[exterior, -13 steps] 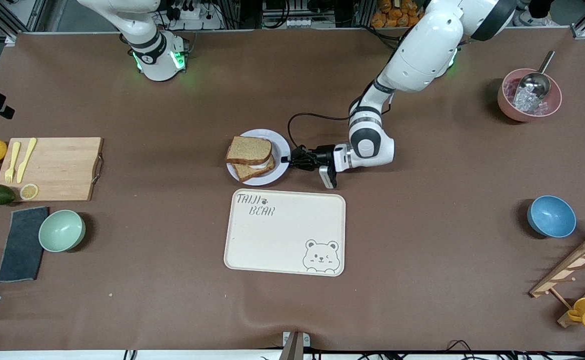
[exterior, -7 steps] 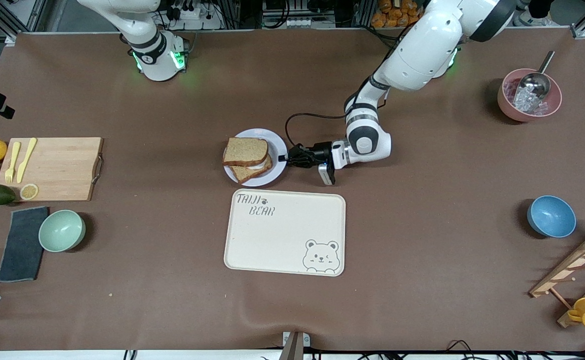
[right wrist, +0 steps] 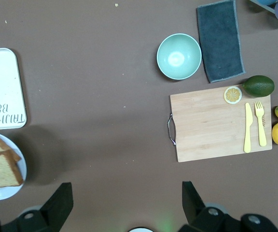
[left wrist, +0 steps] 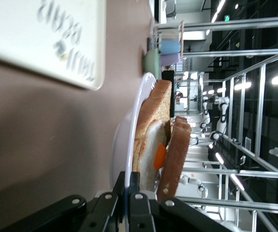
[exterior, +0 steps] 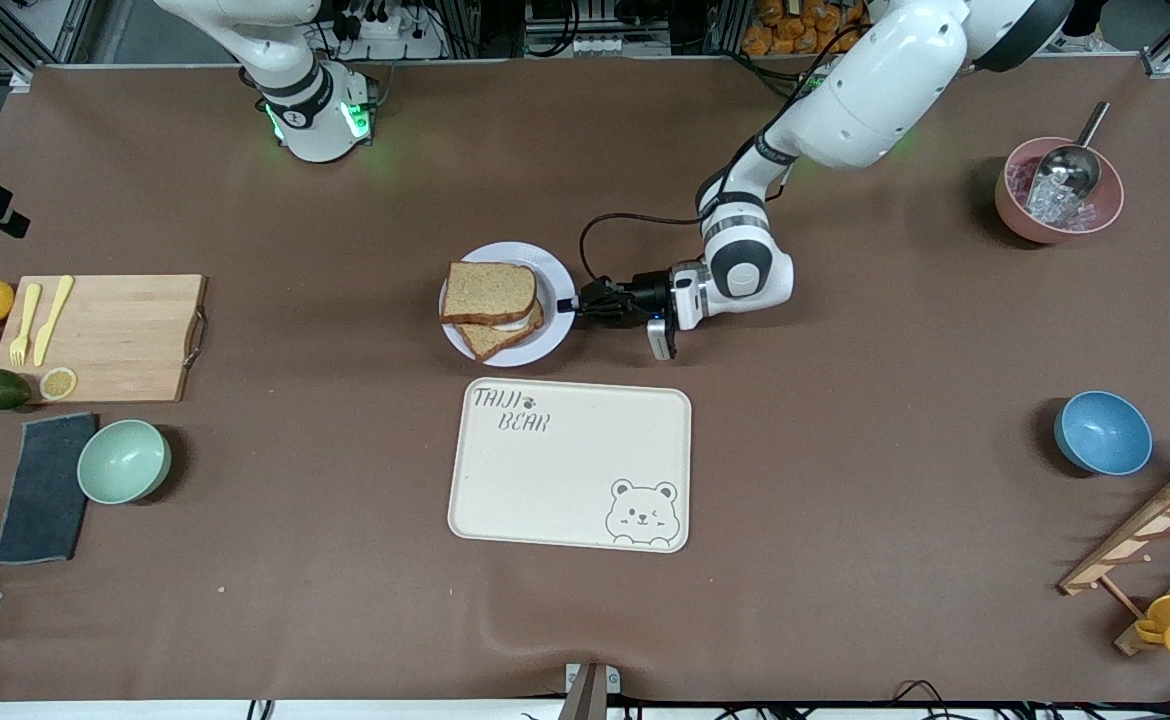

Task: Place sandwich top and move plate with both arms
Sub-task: 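Drag the plate with the left gripper onto the white tray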

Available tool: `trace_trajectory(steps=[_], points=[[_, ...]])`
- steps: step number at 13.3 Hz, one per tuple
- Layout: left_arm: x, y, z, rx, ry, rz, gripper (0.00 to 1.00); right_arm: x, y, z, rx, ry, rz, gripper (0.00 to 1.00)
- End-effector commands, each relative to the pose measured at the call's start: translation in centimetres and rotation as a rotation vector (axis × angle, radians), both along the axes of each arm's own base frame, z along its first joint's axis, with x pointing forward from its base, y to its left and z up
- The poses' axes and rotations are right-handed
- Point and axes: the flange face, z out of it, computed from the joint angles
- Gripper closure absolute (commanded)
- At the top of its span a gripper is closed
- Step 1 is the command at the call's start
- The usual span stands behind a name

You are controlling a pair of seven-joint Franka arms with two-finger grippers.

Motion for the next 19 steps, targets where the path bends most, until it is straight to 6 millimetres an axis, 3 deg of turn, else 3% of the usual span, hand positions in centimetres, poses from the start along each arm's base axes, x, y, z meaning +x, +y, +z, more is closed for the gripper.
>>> trace_trajectory(steps=[1,2,5,7,12,15,17,19], points=[[2.6,2.0,3.5,-0.019,-0.010,0.066,1.00,-0.4,0.0,0.6,-0.011,0.000,0.005,0.00],[3.9,2.7,3.8,-0.020,-0.029,0.075,1.00,-0.4,0.0,0.6,-0.011,0.000,0.003,0.00],[9.7,8.0,4.9,-0.005,-0.084,0.123,1.00,-0.3,0.2,0.5,-0.011,0.002,0.006,0.00],[12.7,10.5,5.8,-0.003,-0.052,0.135,1.00,-0.3,0.2,0.5,-0.011,0.002,0.006,0.00],[18.1,13.4,2.2,-0.045,-0.026,0.230,1.00,-0.3,0.3,0.5,-0.011,0.002,0.009,0.00],[19.1,13.0,-0.5,-0.062,0.016,0.251,1.00,-0.3,0.3,0.4,-0.011,0.003,0.008,0.00],[19.8,14.9,-2.7,-0.030,0.017,0.267,1.00,-0.3,0.3,0.4,-0.011,0.003,0.008,0.00],[19.3,14.3,-3.5,-0.016,0.023,0.251,1.00,-0.3,0.3,0.4,-0.011,0.003,0.008,0.00]])
